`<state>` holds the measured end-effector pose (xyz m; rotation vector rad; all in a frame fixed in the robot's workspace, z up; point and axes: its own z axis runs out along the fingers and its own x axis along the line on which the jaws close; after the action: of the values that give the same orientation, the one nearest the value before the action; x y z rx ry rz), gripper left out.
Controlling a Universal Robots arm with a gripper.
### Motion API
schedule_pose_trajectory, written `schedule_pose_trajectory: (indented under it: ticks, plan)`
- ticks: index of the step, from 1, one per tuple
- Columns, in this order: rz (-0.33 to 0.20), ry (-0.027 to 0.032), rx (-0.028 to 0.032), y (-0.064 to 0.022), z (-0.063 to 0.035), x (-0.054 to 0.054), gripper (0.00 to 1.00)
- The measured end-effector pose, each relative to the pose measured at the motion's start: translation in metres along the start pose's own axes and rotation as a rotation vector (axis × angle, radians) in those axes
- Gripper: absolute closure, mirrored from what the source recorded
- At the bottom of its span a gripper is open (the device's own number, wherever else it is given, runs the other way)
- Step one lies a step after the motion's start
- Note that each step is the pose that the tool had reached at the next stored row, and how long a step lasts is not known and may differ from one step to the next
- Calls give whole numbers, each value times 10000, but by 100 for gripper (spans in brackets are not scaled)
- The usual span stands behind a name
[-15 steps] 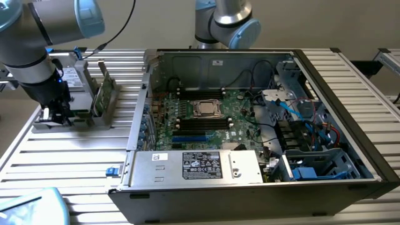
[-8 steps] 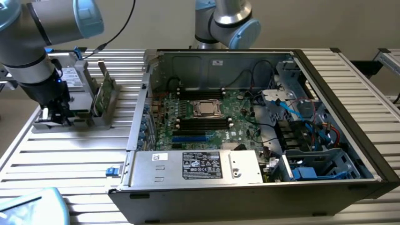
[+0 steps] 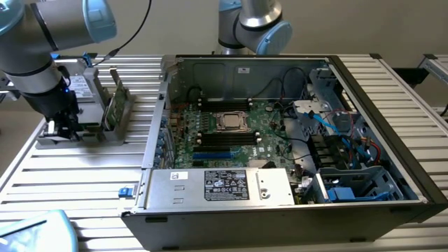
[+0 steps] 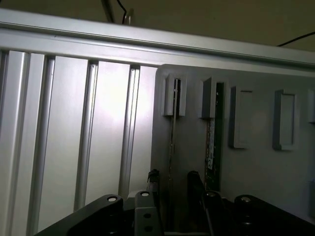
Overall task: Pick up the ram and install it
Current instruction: 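Pick up the ram and move it above insertion slot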
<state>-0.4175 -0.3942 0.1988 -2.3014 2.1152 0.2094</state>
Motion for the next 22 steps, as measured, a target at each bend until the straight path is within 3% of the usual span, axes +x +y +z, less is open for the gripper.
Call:
schedule_pose_trajectory:
  ticks: [13, 14, 15, 18, 22]
  plan:
    - [0, 1, -2, -1, -1, -1, 63]
    - [0, 1, -2, -1, -1, -1, 72]
    - [0, 1, -2, -1, -1, -1, 72]
    - [1, 0, -2, -1, -1, -1, 87]
    - [0, 1, -2, -1, -1, -1, 87]
